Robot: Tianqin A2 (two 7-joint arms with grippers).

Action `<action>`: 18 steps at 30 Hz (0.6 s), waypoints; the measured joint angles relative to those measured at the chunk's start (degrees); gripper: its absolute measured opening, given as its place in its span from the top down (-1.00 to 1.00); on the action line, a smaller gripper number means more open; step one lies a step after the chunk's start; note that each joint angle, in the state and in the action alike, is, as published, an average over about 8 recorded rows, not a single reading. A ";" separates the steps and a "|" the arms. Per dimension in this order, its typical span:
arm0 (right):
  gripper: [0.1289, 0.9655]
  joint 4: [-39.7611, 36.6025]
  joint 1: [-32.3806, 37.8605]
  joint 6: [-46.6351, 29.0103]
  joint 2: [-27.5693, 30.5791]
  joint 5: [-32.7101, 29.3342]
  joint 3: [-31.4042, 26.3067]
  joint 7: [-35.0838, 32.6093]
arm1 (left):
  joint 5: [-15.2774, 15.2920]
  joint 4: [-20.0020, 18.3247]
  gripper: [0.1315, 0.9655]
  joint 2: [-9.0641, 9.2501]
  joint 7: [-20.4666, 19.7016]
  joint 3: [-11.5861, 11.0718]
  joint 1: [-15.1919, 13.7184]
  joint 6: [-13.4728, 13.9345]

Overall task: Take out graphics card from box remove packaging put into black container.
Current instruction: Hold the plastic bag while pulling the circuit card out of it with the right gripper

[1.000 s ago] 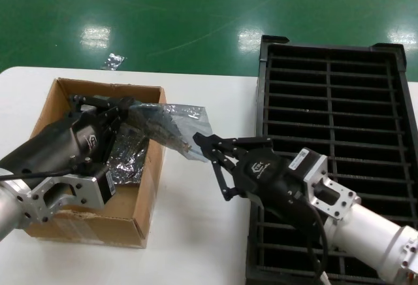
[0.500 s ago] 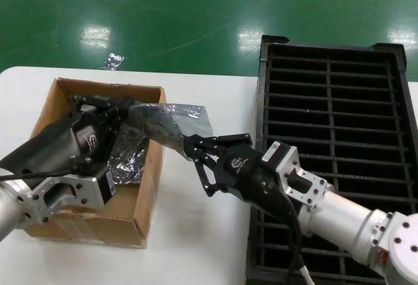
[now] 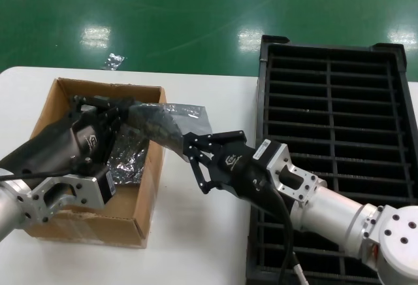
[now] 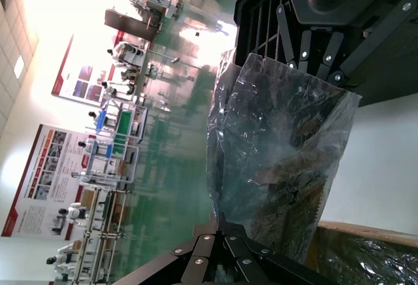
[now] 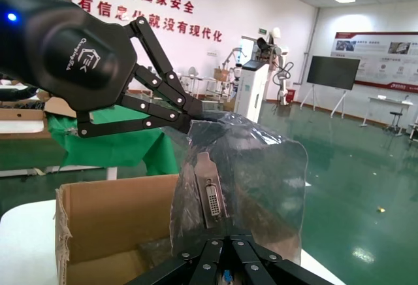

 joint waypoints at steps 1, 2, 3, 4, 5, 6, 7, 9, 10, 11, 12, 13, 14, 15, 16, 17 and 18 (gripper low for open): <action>0.99 0.00 -0.02 -0.02 -0.07 0.03 0.03 -0.25 | 0.00 0.00 0.98 0.00 0.00 0.00 0.00 0.00; 0.99 0.03 -0.06 -0.06 -0.13 0.06 0.05 -0.51 | 0.00 0.00 0.98 0.00 0.00 0.00 0.00 0.00; 0.99 0.08 -0.11 -0.09 -0.18 0.11 0.09 -0.79 | 0.00 0.00 0.98 0.00 0.00 0.00 0.00 0.00; 0.98 0.13 -0.17 -0.13 -0.23 0.16 0.12 -1.05 | 0.00 0.00 0.98 0.00 0.00 0.00 0.00 0.00; 0.97 0.19 -0.22 -0.16 -0.29 0.21 0.15 -1.30 | 0.00 0.00 0.98 0.00 0.00 0.00 0.00 0.00; 0.97 0.23 -0.26 -0.19 -0.34 0.25 0.17 -1.53 | 0.00 0.00 0.98 0.00 0.00 0.00 0.00 0.00; 0.96 0.27 -0.30 -0.22 -0.40 0.28 0.18 -1.74 | 0.00 0.00 0.98 0.00 0.00 0.00 0.00 0.00; 0.95 0.31 -0.36 -0.26 -0.51 0.30 0.17 -2.04 | 0.00 0.00 0.98 0.00 0.00 0.00 0.00 0.00; 0.94 0.30 -0.38 -0.28 -0.57 0.29 0.15 -2.16 | 0.00 0.00 0.98 0.00 0.00 0.00 0.00 0.00; 0.94 0.27 -0.40 -0.31 -0.62 0.28 0.13 -2.26 | 0.00 0.00 0.98 0.00 0.00 0.00 0.00 0.00; 0.92 0.23 -0.41 -0.34 -0.68 0.28 0.10 -2.38 | 0.00 0.00 0.98 0.00 0.00 0.00 0.00 0.00; 0.89 0.18 -0.42 -0.39 -0.73 0.27 0.06 -2.49 | 0.00 0.00 0.98 0.00 0.00 0.00 0.00 0.00; 0.86 0.13 -0.43 -0.43 -0.78 0.27 0.03 -2.60 | 0.00 0.00 0.98 0.00 0.00 0.00 0.00 0.00; 0.84 0.09 -0.45 -0.47 -0.83 0.28 0.01 -2.70 | 0.00 0.00 0.98 0.00 0.00 0.00 0.00 0.00; 0.81 0.05 -0.47 -0.51 -0.86 0.29 0.00 -2.80 | 0.00 0.00 0.98 0.00 0.00 0.00 0.00 0.00; 0.79 0.04 -0.49 -0.55 -0.88 0.31 -0.01 -2.87 | 0.00 0.00 0.98 0.00 0.00 0.00 0.00 0.00; 0.76 0.05 -0.52 -0.58 -0.88 0.32 0.00 -2.93 | 0.00 0.00 0.98 0.00 0.00 0.00 0.00 0.00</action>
